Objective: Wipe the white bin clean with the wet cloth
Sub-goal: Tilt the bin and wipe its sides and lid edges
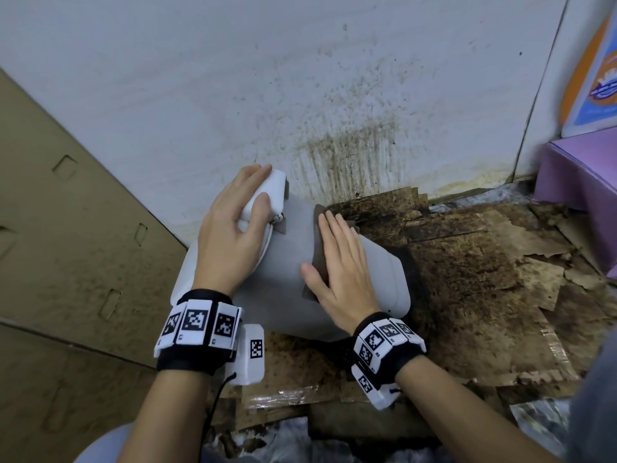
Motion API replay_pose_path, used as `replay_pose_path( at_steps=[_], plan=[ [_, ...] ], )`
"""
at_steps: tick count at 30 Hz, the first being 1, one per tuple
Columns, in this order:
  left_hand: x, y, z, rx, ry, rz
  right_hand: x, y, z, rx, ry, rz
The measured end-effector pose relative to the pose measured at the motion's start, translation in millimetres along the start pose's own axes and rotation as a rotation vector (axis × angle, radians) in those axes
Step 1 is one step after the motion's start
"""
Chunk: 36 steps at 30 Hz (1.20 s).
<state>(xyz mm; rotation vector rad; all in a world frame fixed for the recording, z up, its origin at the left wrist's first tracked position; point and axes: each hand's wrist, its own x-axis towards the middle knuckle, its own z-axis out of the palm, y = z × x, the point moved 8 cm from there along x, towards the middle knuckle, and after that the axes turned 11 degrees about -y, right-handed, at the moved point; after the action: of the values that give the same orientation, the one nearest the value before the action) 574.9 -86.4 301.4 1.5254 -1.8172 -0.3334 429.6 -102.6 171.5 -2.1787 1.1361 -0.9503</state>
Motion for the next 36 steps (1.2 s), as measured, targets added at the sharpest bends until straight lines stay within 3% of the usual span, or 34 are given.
replay_pose_path(
  at_steps=[12, 23, 36],
  plan=[
    [2, -3, -1, -0.004, 0.01, -0.016, -18, 35, 0, -0.031, -0.019, -0.057],
    [2, -7, -4, -0.035, 0.008, -0.034, -21, 56, 5, 0.071, -0.31, -0.05],
    [1, -4, -3, -0.047, 0.0, -0.048, -45, 97, 2, 0.005, -0.348, 0.0]
  ],
)
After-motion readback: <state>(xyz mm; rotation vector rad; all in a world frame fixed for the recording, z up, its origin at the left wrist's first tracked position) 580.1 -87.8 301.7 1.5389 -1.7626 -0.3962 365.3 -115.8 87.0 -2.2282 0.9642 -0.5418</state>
